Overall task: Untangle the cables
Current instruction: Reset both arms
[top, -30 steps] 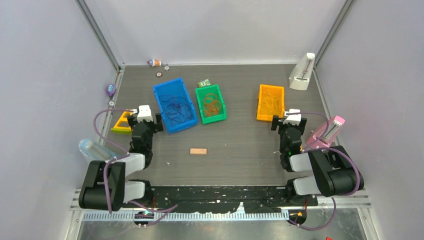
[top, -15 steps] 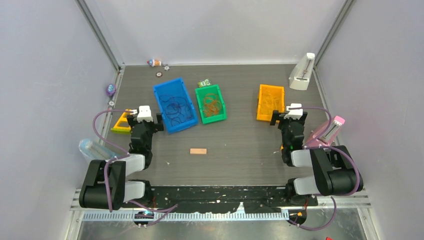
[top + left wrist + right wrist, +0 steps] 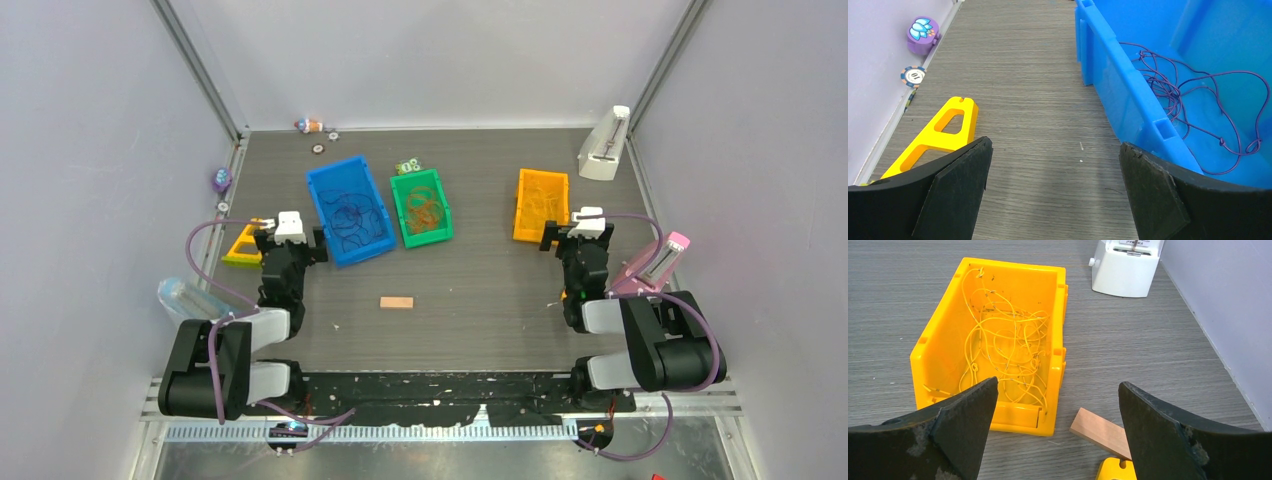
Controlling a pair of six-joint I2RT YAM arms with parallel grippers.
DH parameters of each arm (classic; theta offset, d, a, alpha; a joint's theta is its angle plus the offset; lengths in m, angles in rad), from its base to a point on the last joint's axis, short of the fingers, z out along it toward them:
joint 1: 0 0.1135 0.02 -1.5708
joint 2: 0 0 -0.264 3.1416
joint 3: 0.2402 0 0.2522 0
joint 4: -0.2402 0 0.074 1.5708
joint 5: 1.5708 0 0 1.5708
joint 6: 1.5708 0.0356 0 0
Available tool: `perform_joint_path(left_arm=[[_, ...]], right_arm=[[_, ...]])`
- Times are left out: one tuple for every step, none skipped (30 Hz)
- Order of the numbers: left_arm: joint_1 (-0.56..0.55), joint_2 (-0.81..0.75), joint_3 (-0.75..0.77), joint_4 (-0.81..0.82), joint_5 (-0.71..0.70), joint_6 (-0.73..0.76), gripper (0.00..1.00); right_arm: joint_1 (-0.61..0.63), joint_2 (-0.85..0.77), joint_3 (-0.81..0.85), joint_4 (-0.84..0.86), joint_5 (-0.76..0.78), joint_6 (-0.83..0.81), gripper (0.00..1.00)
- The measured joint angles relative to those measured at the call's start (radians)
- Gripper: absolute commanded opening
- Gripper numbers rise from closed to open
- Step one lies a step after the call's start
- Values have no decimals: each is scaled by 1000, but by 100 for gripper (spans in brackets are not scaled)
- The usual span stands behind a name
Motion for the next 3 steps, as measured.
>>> perform_joint_path(left_arm=[[0,0,0,0,0,0,99],[0,0,0,0,0,0,99],[0,0,0,0,0,1,99]], right_arm=[[0,0,0,0,0,0,95],[0,0,0,0,0,0,95],[0,0,0,0,0,0,95]])
